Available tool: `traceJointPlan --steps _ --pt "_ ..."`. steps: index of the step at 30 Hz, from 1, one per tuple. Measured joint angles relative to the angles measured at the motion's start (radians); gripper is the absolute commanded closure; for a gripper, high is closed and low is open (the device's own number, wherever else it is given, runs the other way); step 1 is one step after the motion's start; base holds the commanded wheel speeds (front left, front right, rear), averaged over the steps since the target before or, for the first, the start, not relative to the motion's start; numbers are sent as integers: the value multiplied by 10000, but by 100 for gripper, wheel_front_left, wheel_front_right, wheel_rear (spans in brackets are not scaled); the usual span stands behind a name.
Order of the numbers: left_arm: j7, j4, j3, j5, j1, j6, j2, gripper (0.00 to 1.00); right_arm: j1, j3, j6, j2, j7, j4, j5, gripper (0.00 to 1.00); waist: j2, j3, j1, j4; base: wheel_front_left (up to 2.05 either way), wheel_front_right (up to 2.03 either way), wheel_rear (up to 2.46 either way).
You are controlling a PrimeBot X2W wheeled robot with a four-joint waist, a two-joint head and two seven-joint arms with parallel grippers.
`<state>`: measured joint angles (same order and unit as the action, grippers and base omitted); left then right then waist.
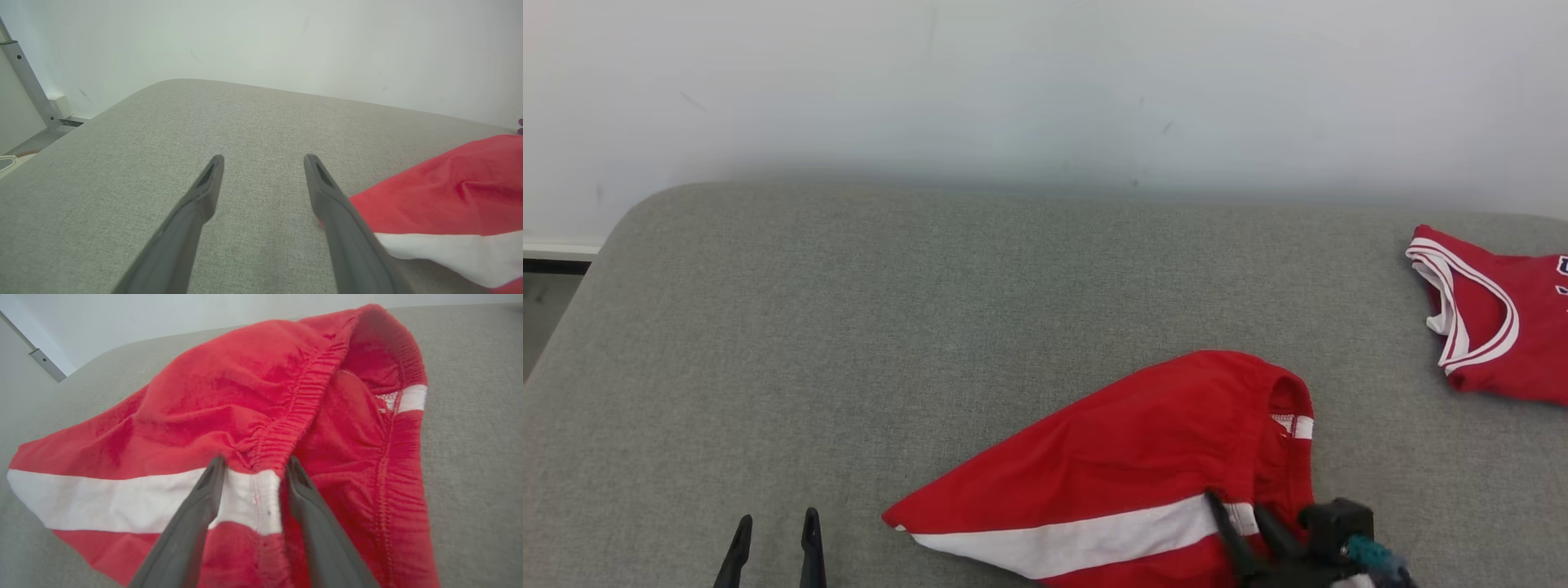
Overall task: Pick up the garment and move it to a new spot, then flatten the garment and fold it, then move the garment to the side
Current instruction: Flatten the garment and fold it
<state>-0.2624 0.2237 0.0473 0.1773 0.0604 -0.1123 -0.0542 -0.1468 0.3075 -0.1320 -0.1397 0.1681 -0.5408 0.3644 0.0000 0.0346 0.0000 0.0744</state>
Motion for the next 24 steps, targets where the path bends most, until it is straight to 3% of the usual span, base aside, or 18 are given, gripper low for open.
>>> traceJointPlan --steps 14,24 --pt "0 359 -430 96 -302 -111 36 0 -1574 -1030 2 -909 430 -953 420 100 0 124 0 299 0 0 0" --pt "0 788 -1202 453 -462 -125 36 0 -1804 -1051 2 -811 625 -1753 405 100 0 23 0 229 0 0 0"
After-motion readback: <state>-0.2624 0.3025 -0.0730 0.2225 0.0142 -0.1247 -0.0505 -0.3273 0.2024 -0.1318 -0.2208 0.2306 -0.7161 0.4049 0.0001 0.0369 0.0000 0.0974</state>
